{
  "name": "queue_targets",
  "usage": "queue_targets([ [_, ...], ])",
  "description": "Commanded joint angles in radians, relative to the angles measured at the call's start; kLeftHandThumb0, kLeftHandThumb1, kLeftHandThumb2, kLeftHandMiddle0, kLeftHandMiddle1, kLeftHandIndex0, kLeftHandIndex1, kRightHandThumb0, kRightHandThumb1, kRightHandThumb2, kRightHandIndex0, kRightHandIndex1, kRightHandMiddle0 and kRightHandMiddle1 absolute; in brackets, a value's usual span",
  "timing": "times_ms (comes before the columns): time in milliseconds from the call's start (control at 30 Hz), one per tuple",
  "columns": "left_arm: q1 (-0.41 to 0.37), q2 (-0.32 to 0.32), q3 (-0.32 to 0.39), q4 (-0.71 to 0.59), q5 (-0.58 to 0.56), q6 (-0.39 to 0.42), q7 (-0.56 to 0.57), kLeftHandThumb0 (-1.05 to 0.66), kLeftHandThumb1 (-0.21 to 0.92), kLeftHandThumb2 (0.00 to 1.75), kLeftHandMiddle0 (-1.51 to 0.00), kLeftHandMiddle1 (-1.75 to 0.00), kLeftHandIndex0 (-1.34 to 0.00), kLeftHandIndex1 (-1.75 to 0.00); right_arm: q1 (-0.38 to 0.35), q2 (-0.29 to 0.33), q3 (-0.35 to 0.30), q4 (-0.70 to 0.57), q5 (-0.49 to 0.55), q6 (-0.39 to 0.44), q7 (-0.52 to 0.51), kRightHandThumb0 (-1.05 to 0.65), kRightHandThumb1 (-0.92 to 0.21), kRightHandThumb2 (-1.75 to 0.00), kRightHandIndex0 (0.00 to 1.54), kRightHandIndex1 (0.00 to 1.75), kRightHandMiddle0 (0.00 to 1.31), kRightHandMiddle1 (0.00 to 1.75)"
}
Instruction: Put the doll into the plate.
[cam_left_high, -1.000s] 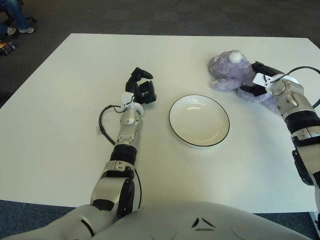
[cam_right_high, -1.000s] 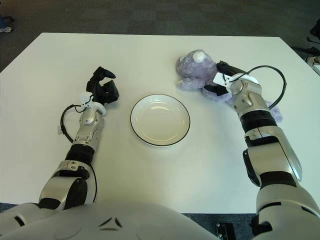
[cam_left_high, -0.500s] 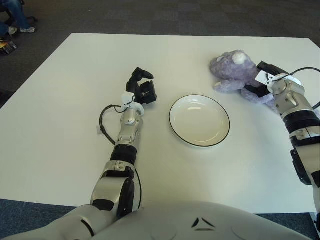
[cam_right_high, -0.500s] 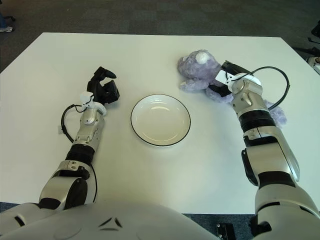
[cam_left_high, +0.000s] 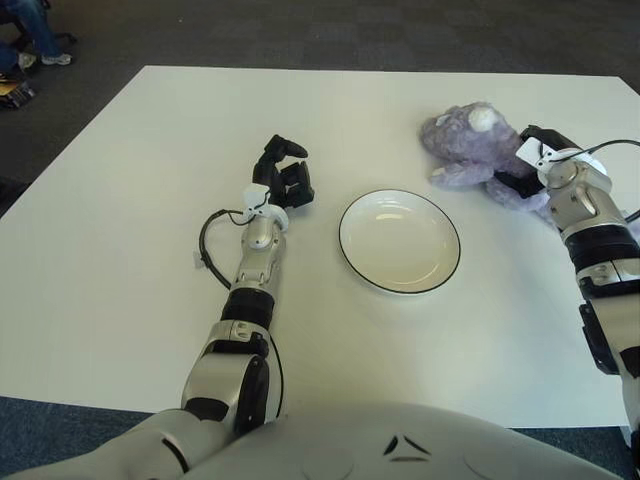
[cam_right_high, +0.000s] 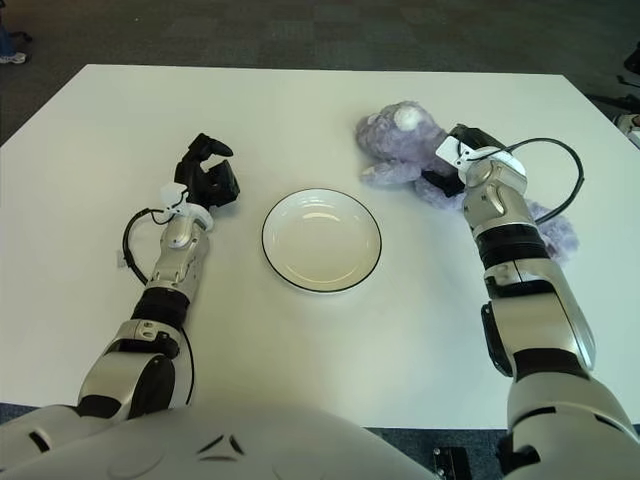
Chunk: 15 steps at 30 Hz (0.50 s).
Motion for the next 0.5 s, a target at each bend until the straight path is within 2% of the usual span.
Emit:
queue_targets([
  [0,0.053,0.000,0.006,0.046,-0.014,0.001,-0.011,-0.44,0.43,1.18,-1.12,-1.75,-0.52,-1.75,0.057,0.001,-0.039,-0.072,0.034,0.017,0.002,0.52,-0.20,-1.45,0.70,1.75,0.77,1.75],
  [100,0.050,0.001,0.007,0.052,-0.016,0.000,-0.015,-0.44,0.43,1.17,-1.12,-1.75,-0.52,-1.75,0.086,-0.023,-0.067,-0.156,0.048,0.002,0.018,0.53,-0.18,-1.48,0.72,1.75,0.78,1.75],
  [233,0.044,0.001,0.010,0.061,-0.020,0.000,-0.021,-0.44,0.43,1.17,-1.12,-1.75,-0.52,-1.75,0.100,-0.022,-0.092,-0.180,0.064,-0.031,0.004,0.54,-0.16,-1.51,0.74,1.75,0.80,1.75],
  [467,0.038,0.003,0.013,0.073,-0.019,0.000,-0.026,-0.44,0.43,1.17,-1.12,-1.75,-0.52,-1.75,0.150,-0.047,-0.153,-0.296,0.111,-0.128,0.014,0.55,-0.14,-1.54,0.76,1.75,0.85,1.75],
])
